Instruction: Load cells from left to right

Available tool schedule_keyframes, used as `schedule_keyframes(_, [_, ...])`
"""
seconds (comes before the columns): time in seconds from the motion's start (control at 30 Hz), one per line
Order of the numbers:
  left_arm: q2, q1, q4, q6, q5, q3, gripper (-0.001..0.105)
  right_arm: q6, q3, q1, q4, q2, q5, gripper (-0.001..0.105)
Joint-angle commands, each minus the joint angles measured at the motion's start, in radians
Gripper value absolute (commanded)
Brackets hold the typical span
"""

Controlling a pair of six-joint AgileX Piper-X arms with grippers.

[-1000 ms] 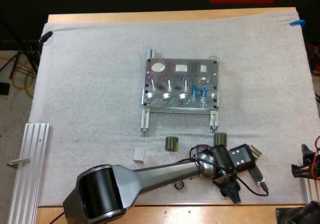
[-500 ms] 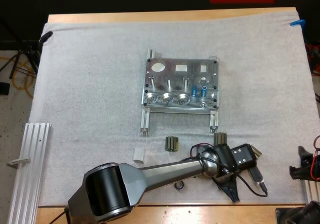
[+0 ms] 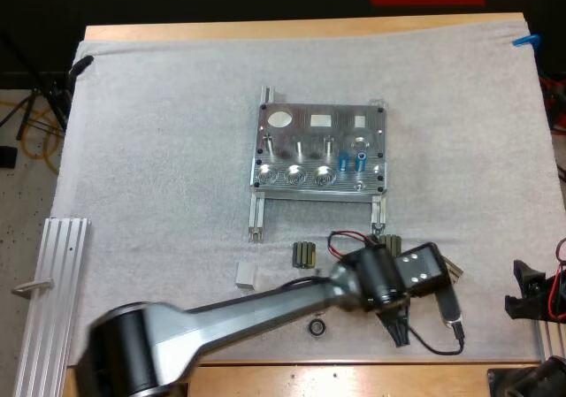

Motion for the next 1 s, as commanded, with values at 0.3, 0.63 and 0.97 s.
schedule_keyframes(0.3, [-0.395,0.001,0.067,0.049,-0.067,0.189,0.0,0.035,0.0,0.0,-0.06,0.082,-0.095,0.066])
schedule_keyframes(0.63, [-0.643,0.001,0.072,0.117,-0.065,0.217,0.0,-0.006,0.0,0.0,-0.225,0.227,-0.48,0.061])
schedule_keyframes(0.97, [-0.68,0.001,0.119,0.139,-0.057,0.217,0.0,-0.014,0.0,0.0,-0.418,0.349,-0.971,0.061])
